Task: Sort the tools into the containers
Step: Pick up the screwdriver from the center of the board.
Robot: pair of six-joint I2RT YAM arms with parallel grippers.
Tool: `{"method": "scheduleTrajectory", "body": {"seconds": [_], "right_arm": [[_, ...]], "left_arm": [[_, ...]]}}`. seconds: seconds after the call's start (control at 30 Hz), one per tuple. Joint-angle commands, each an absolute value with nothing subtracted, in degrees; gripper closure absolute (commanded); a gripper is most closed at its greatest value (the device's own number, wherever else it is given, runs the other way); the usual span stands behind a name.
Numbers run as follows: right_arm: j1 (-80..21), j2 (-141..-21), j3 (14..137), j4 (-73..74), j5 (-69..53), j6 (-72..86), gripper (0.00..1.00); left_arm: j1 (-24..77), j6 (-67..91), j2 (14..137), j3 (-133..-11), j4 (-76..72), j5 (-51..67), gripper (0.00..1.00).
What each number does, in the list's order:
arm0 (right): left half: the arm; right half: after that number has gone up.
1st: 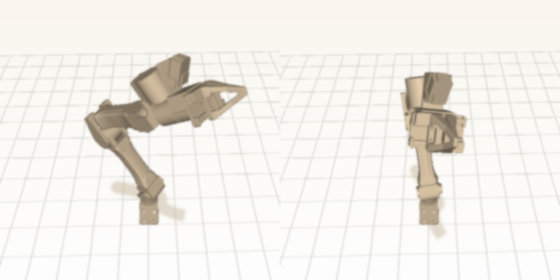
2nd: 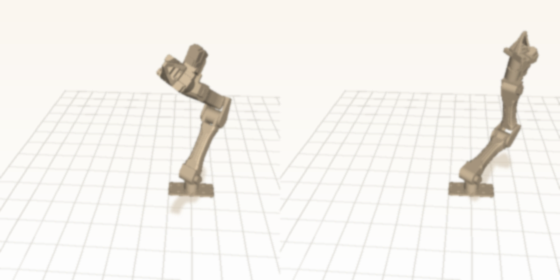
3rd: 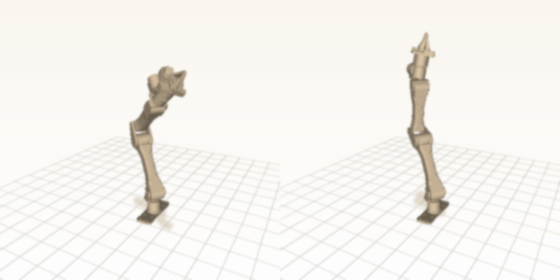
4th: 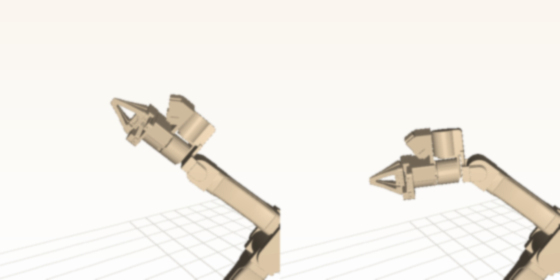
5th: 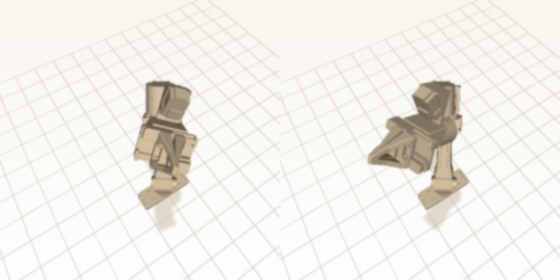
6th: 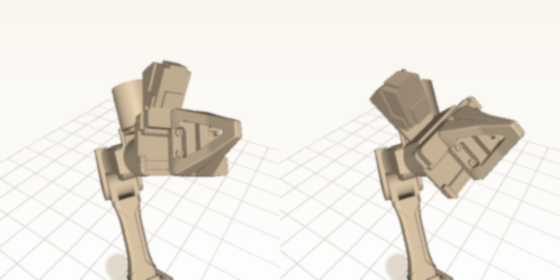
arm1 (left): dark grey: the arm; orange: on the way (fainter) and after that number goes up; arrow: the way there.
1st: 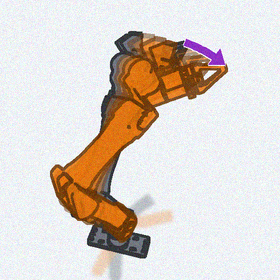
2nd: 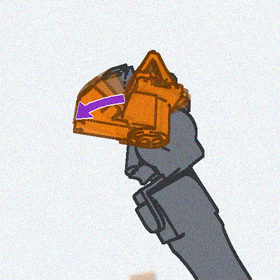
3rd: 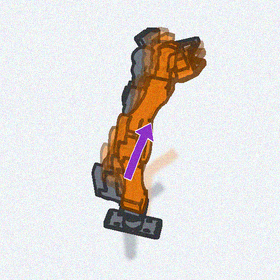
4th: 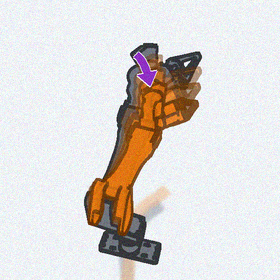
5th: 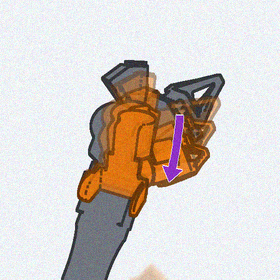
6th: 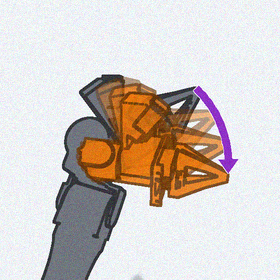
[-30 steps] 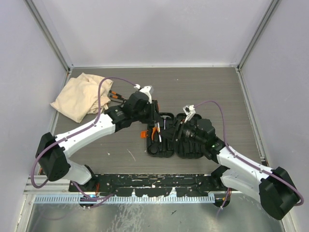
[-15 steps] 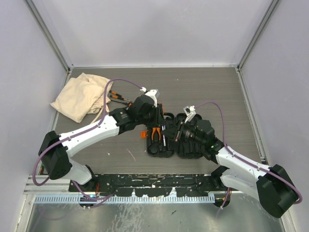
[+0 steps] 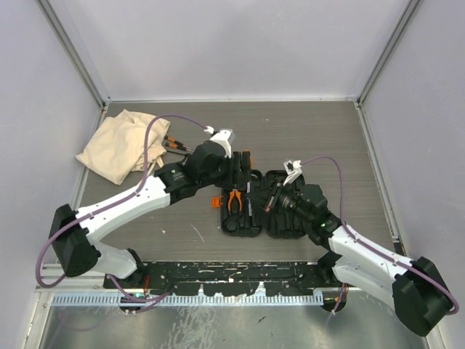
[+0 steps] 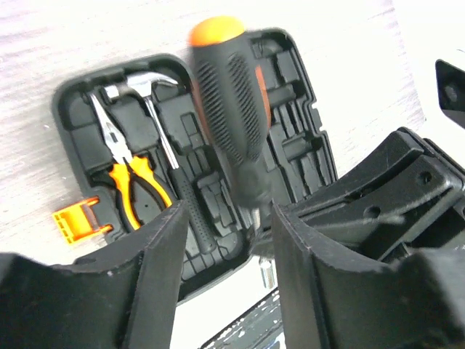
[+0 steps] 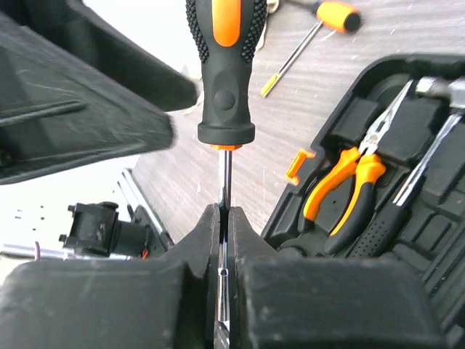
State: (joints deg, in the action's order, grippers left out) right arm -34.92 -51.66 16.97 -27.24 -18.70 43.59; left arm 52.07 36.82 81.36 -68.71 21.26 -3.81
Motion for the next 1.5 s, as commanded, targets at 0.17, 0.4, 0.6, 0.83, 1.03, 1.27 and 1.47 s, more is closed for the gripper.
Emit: {"method": "scheduleTrajectory", "body": {"seconds": [0.17, 0.4, 0.6, 0.83, 1.03, 1.27, 1.47], "right_arm": [[-35.1, -42.2, 19.4, -25.3, -0.4, 39.3, 0.99], [-35.1, -39.7, 20.6, -25.1, 1.0, 23.9, 0.99], [-35.1, -40.1, 20.3, -31.2, -8.0, 9.0, 0.99], [-38.5, -41.8, 23.8, -26.7, -20.9, -10.6, 0.99], [-43.2, -40.6, 25.3, -17.3, -24.7, -32.8, 1.00], [-43.5, -43.1, 31.8, 1.0, -23.0, -53.1, 1.00], [-43.6, -42.6, 33.8, 5.9, -21.4, -65.3, 1.00]], "left_arm": [[48.3, 30.2, 69.7, -68.8, 25.6, -11.0, 0.45], [42.4, 28.0, 64.4, -67.1, 30.3, -8.6, 0.40], [39.8, 24.8, 62.5, -68.2, 34.5, -5.5, 0.37], [39.3, 25.0, 60.7, -67.1, 35.1, -3.1, 0.32], [38.9, 26.1, 60.9, -67.4, 32.4, 5.2, 0.29], [39.1, 27.3, 62.2, -67.2, 29.1, 15.1, 0.29], [43.0, 25.8, 63.7, -67.0, 27.9, 20.0, 0.30]]}}
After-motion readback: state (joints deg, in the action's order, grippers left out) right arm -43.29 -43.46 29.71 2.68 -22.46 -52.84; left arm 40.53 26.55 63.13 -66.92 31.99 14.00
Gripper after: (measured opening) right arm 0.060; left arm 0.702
